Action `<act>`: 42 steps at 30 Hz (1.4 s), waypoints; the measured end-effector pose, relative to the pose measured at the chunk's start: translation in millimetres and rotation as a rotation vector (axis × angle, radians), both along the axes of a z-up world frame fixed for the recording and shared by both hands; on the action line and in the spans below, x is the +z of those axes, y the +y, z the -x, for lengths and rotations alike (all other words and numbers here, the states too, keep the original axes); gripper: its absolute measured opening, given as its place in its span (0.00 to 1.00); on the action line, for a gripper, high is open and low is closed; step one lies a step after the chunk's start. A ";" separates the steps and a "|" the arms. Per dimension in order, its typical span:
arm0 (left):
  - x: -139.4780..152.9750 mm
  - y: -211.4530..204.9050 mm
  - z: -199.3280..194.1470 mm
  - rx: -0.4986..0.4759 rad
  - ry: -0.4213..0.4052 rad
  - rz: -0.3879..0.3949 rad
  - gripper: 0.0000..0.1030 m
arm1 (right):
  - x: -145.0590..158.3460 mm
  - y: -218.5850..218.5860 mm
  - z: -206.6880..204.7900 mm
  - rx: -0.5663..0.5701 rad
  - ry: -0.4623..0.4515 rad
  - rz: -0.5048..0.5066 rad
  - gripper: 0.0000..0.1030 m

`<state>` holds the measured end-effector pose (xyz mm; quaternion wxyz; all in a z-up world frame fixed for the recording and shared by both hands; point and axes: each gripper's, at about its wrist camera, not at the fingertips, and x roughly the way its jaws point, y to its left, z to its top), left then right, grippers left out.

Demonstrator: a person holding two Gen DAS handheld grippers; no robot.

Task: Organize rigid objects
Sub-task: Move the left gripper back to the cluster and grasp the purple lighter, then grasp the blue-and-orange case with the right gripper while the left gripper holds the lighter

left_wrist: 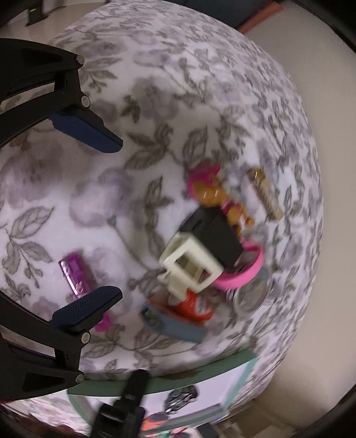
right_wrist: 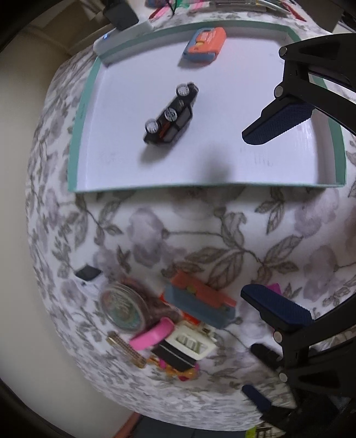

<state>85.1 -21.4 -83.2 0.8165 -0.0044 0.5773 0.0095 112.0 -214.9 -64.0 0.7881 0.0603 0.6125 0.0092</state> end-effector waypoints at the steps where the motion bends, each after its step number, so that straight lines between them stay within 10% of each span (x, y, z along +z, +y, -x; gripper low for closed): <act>1: -2.3 -4.7 0.0 -0.020 0.008 -0.002 0.95 | 2.5 -3.5 -0.2 -0.012 -0.007 0.000 1.00; 13: -17.3 -56.1 5.4 -0.238 0.068 -0.013 0.94 | 8.8 -17.5 -5.8 -0.058 0.010 -0.009 1.00; 20: -18.0 -70.8 8.4 -0.287 0.086 -0.017 0.62 | 3.9 -11.5 -10.5 -0.048 0.009 -0.021 1.00; 27: -11.1 -64.8 12.1 -0.279 0.092 0.001 0.26 | 2.9 0.4 -15.2 -0.022 -0.010 -0.044 1.00; 42: -5.3 11.8 -2.3 -0.015 0.037 0.026 0.20 | 5.1 32.8 -27.8 0.045 -0.078 -0.107 0.99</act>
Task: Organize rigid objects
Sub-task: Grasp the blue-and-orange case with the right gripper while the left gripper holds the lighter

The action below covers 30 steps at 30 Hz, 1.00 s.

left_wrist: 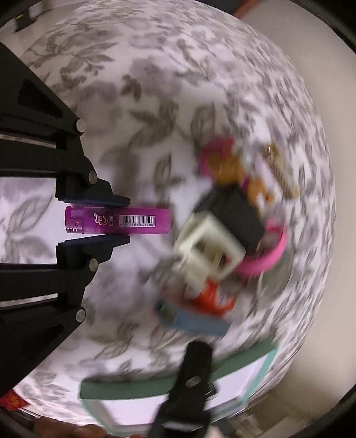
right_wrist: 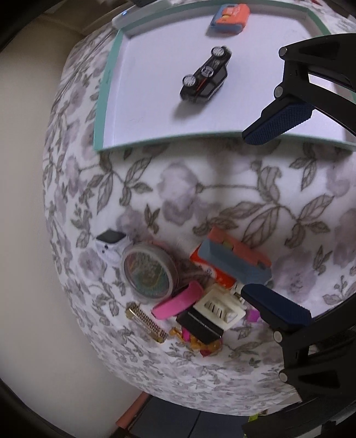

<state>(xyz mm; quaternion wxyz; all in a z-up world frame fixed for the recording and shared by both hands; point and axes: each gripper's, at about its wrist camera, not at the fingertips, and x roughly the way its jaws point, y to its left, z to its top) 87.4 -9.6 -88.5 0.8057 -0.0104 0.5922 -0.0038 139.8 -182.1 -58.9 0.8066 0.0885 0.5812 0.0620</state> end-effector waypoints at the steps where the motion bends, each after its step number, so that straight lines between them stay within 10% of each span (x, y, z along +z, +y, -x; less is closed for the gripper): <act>1: 0.0 5.9 -0.9 0.020 -0.004 0.002 0.20 | 0.3 2.4 -0.6 0.004 -0.004 -0.001 0.98; 18: 1.0 44.6 -5.3 0.132 -0.027 0.059 0.20 | -17.2 39.9 -9.9 0.087 0.004 0.054 0.56; 30: -0.8 43.5 -8.5 0.133 -0.033 0.055 0.20 | -22.4 44.2 -10.5 0.099 0.028 0.030 0.51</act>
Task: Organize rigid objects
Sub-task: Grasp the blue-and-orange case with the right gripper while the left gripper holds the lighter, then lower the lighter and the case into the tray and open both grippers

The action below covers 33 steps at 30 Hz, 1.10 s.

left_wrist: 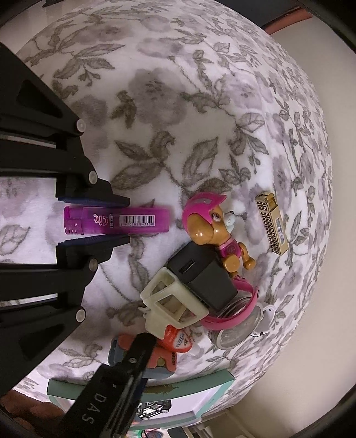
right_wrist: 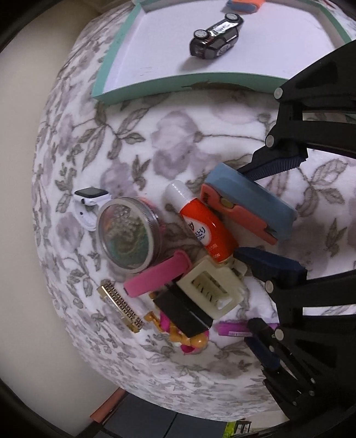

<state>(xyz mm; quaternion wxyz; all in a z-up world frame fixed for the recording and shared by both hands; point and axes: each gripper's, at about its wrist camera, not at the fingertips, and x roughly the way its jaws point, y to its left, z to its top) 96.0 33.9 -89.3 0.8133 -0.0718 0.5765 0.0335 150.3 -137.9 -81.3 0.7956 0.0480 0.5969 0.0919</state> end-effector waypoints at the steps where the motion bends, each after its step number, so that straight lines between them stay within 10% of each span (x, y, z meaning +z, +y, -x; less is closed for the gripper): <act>1: -0.1 -0.1 0.1 -0.002 -0.001 -0.004 0.20 | -0.7 -0.1 1.1 0.005 0.003 0.006 0.48; 16: -1.2 -5.9 -2.0 -0.027 -0.011 -0.041 0.20 | -8.4 17.8 3.6 0.049 -0.055 0.123 0.32; 33: 29.1 -2.5 11.1 0.025 -0.023 0.033 0.20 | 23.3 -15.3 21.6 -0.008 -0.069 -0.032 0.23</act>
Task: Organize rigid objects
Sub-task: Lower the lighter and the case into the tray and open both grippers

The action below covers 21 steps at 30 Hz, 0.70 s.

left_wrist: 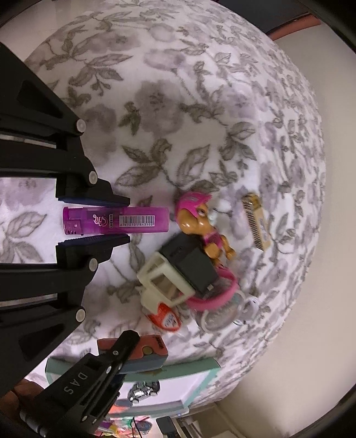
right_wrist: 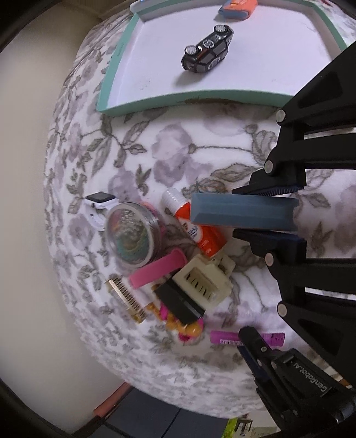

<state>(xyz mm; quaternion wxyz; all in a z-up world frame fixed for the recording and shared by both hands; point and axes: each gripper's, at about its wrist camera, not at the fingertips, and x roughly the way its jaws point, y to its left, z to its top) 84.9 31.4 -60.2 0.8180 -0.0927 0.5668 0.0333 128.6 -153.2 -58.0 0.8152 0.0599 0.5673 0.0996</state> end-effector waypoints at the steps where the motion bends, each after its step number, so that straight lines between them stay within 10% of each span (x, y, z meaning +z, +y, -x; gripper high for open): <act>1: 7.5 -3.3 0.1 -0.003 -0.014 -0.001 0.20 | 6.0 -2.8 2.1 -0.003 -0.011 -0.011 0.23; 12: 105.6 -64.7 -8.2 -0.093 -0.211 0.041 0.20 | 104.9 -51.4 25.5 -0.129 -0.227 0.039 0.23; 21: 121.5 -149.9 -12.0 -0.219 -0.239 0.101 0.20 | 133.8 -119.9 44.8 -0.283 -0.285 0.136 0.23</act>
